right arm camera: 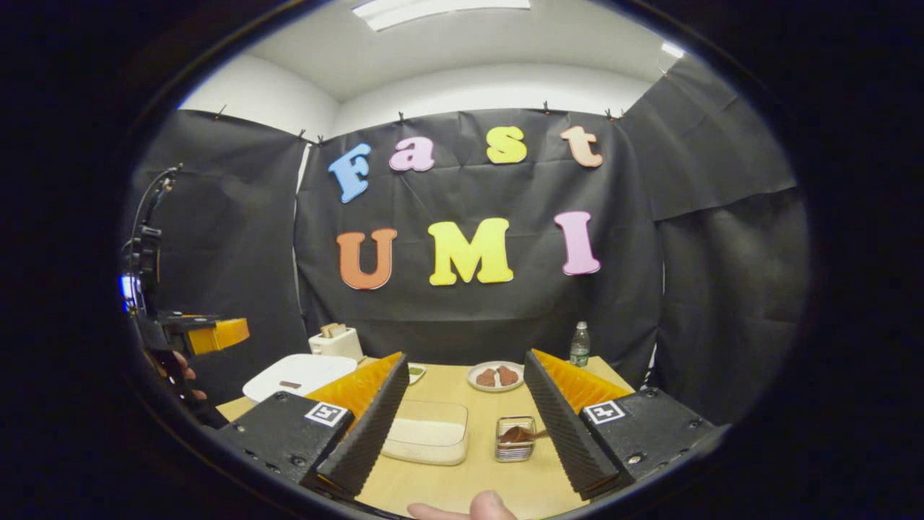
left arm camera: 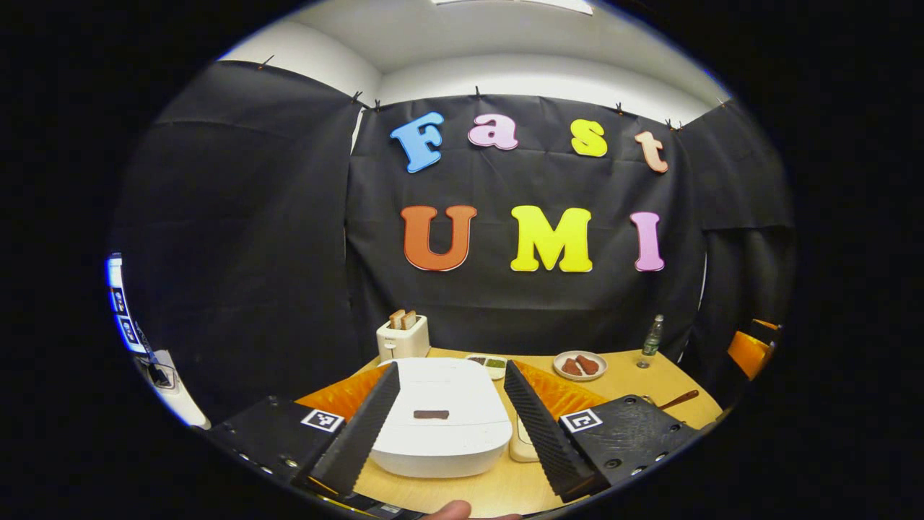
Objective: Close the left gripper, press the button to open the rice cooker; take a wooden spoon from the chopstick holder with the right hand, scoop a spoonful of rice and pour it into the rice cooker, then put the wooden spoon back into the chopstick holder.
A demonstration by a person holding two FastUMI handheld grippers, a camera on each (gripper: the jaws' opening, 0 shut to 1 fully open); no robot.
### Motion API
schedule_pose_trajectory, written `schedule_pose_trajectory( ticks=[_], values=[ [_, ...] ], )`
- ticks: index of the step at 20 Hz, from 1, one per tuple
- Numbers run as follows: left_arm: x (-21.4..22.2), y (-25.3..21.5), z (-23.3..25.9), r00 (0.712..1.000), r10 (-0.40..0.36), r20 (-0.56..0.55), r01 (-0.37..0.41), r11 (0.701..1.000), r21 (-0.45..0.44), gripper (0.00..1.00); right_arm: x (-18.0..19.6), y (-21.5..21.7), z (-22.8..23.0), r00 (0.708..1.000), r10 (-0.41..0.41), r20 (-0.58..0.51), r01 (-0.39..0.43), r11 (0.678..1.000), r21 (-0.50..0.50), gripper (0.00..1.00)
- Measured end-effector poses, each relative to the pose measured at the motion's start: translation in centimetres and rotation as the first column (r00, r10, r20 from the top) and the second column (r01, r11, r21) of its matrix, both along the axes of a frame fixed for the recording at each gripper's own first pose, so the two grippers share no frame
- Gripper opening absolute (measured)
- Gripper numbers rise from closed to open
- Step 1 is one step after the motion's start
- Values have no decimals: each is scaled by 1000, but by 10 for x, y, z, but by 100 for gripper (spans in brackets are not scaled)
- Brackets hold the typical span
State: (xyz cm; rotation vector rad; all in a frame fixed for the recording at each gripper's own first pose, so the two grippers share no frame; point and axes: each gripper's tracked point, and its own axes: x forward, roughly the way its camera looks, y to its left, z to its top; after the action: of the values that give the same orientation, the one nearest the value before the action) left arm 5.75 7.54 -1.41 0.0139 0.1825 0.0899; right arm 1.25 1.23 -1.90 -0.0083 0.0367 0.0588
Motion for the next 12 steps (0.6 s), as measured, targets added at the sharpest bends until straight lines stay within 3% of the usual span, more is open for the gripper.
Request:
schedule_pose_trajectory(
  ticks=[1,2,3,4,6,8,10,12],
  values=[
    [8,5,-6,999,13,-31,-13,1000,5,67,-1,-5,3,1000,-6,15,6,1000,-8,100],
    [16,11,-11,998,19,-63,-19,1000,11,68,0,-10,6,999,-13,30,14,1000,-11,100],
    [24,17,-20,994,33,-107,-30,999,24,56,0,-15,5,999,-16,38,16,1000,-10,100],
    [28,25,-27,988,53,-148,-48,998,43,53,1,-18,5,999,-15,38,16,1000,-3,100],
    [37,36,-46,968,71,-239,-59,997,59,34,5,-24,-2,1000,-12,22,11,1000,12,100],
    [51,41,-54,956,87,-280,-70,995,70,30,9,-28,-9,1000,-6,2,6,1000,21,100],
    [54,41,-68,940,79,-333,-68,997,44,6,13,-33,-19,1000,-4,-19,4,1000,26,100],
    [59,49,-83,921,101,-375,-89,995,50,8,16,-34,-26,999,0,-36,1,1000,23,100]
  ],
)
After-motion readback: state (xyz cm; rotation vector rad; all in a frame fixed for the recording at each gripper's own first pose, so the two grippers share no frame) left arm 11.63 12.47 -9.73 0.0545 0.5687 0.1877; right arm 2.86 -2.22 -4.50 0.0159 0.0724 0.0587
